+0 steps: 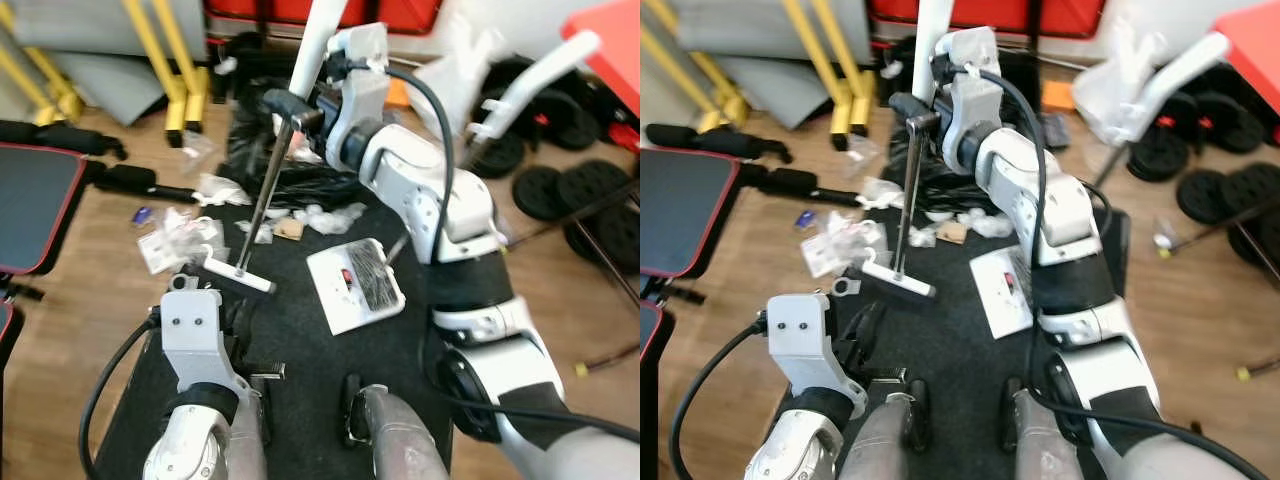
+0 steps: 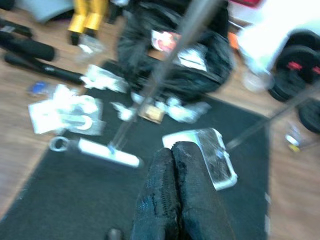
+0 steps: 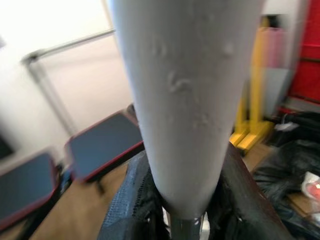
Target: Sweep floor
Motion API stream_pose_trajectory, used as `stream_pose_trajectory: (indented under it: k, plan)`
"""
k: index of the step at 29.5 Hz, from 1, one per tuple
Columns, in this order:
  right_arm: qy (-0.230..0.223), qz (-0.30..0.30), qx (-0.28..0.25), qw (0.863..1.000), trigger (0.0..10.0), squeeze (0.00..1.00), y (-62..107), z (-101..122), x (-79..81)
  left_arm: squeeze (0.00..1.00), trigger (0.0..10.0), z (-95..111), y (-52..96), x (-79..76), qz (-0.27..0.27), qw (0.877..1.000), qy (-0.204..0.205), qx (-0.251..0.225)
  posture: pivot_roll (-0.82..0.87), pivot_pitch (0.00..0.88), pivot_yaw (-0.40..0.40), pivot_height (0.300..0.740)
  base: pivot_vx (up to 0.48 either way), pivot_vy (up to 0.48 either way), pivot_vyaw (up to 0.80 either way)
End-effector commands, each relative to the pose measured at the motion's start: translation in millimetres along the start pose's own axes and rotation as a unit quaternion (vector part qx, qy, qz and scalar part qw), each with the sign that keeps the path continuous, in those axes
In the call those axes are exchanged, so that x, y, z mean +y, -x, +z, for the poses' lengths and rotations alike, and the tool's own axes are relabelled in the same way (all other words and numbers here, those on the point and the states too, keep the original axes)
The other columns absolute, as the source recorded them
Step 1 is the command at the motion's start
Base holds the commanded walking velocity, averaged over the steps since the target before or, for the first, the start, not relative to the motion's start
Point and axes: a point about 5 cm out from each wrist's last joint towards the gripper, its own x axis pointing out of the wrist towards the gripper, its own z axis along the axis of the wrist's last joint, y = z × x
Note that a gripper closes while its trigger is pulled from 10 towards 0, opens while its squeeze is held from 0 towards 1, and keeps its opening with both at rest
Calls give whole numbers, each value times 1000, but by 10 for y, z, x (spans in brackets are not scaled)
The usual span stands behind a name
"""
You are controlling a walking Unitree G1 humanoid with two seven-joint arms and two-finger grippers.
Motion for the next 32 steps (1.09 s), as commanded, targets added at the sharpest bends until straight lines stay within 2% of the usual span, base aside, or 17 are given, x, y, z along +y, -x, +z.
stream_pose_trajectory:
  k: [1,4,5,8,10,13,21,32]
  plan:
    - [18,41,10,999,10000,0,94,-82,96,0,10000,-76,-31,47,24,1000,5,8,-74,117,-73,740,0,0,800]
    - [24,45,29,998,10000,0,169,-189,97,0,10000,-75,-66,76,32,999,-1,3,-76,109,-77,740,0,0,800]
    - [30,44,42,998,10000,0,247,-270,97,0,10000,-64,-77,106,39,999,-9,-4,-80,98,-78,740,0,0,800]
    - [34,43,52,997,10000,0,305,-330,93,0,10000,-59,-86,137,45,999,-17,-8,-82,90,-77,740,0,0,800]
    - [38,46,65,996,10000,0,409,-416,84,0,10000,-65,-88,239,58,998,-32,-11,-85,72,-73,740,0,0,800]
    - [43,55,72,995,10000,0,477,-458,81,0,10000,-71,-80,318,64,997,-47,-11,-84,61,-68,740,0,0,800]
    - [54,66,79,993,10000,0,559,-518,84,0,10000,-82,-117,454,72,994,-80,-13,-82,48,-49,740,0,0,800]
    - [50,61,92,993,10000,0,579,-649,125,0,10000,-60,-249,434,55,994,-91,-25,-98,17,-35,740,0,0,799]
